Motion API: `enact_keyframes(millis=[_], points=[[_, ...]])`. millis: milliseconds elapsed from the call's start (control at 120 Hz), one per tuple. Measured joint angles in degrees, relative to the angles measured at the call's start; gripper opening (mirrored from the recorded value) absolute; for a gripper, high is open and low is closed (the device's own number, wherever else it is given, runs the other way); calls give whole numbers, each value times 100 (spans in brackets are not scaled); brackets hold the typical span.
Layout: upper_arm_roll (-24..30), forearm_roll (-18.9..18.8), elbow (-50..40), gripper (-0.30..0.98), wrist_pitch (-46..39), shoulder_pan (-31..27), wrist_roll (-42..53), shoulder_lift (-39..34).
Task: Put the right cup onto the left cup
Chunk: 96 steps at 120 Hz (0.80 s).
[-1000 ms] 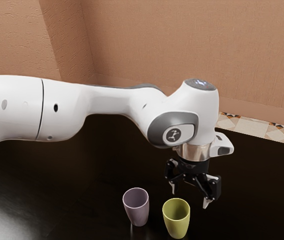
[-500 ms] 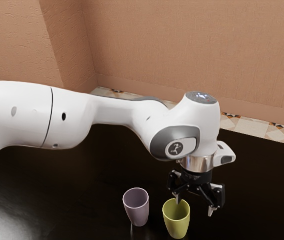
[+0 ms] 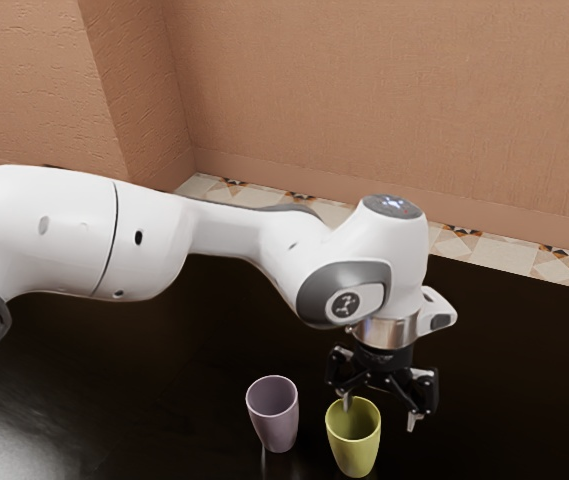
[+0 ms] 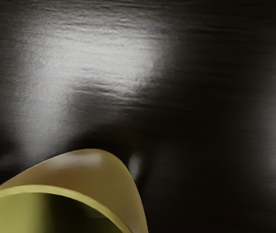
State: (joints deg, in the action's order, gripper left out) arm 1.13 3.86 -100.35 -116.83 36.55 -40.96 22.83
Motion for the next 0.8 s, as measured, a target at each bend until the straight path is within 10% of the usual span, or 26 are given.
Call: enact_keyframes(millis=[433, 800], points=[[-1, 38, 4, 68, -164, 57, -121, 217], [-22, 25, -3, 29, -196, 64, -164, 178]])
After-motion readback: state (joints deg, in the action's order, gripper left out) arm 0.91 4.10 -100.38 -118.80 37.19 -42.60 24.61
